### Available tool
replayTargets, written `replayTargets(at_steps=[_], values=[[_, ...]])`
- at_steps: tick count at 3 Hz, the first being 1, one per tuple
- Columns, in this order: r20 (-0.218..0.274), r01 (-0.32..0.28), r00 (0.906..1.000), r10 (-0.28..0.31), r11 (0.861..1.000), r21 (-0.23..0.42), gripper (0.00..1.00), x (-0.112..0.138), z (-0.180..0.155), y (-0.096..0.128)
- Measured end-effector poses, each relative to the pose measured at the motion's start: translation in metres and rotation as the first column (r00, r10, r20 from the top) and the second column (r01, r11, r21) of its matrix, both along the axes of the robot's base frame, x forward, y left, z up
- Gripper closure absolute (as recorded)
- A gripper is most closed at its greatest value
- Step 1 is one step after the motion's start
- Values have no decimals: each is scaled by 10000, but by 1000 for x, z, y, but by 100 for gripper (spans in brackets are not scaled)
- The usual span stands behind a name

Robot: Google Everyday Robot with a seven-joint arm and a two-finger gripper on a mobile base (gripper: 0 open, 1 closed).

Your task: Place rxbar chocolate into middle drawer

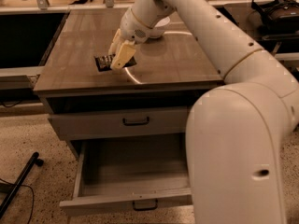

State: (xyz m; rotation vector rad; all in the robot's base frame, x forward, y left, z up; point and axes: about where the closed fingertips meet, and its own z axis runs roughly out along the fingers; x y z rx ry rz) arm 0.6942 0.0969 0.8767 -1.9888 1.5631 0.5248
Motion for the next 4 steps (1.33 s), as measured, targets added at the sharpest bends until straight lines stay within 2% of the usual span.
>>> replayTargets(at_steps=[1,2,3,4], values=[[-28,437,9990,-437,9985,321,100,-18,7,-12],[-566,1366,9894,-1334,9890,566,100,-54,-4,-37],[-1104,2177,9715,-2095,9736,681,100,-81,-23,-66],[-1104,2177,9715,-2095,9736,681,100,-81,-23,-66]])
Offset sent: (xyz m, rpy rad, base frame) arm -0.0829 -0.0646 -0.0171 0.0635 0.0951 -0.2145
